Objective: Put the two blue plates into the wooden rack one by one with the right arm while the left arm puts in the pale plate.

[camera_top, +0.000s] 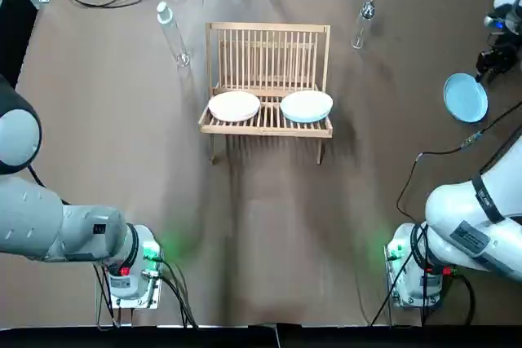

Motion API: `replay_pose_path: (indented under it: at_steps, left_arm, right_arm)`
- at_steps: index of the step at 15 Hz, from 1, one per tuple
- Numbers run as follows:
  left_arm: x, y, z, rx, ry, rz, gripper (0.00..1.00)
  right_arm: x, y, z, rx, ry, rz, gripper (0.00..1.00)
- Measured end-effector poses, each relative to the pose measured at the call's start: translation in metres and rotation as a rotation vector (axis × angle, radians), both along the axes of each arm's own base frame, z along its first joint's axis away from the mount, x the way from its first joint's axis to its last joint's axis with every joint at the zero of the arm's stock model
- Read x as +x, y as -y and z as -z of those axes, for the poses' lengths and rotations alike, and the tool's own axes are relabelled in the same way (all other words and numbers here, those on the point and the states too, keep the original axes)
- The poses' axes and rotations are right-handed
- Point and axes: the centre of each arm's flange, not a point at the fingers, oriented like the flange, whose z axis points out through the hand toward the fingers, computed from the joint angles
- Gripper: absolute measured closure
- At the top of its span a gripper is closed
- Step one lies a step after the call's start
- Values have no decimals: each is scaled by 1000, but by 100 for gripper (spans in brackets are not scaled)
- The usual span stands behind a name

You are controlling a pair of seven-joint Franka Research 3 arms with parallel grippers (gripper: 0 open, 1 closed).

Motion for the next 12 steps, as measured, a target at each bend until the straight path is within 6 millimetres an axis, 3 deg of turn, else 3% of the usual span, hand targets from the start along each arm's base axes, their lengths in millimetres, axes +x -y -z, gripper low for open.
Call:
replay_pose_path:
  at_steps: [1,2,5,12]
  left_arm:
    - [0,1,1,-5,-3,5,0]
    - [1,1,2,-20,-7,5,0]
    - [4,2,7,-27,-13,9,0]
    - [12,9,11,-37,11,24,0]
  right_arm:
    - [-6,16,6,-20,11,-20,54]
    - [-19,44,15,-68,18,-53,54]
    - [-33,70,31,-102,33,-55,55]
    - [-36,68,59,-62,22,-36,57]
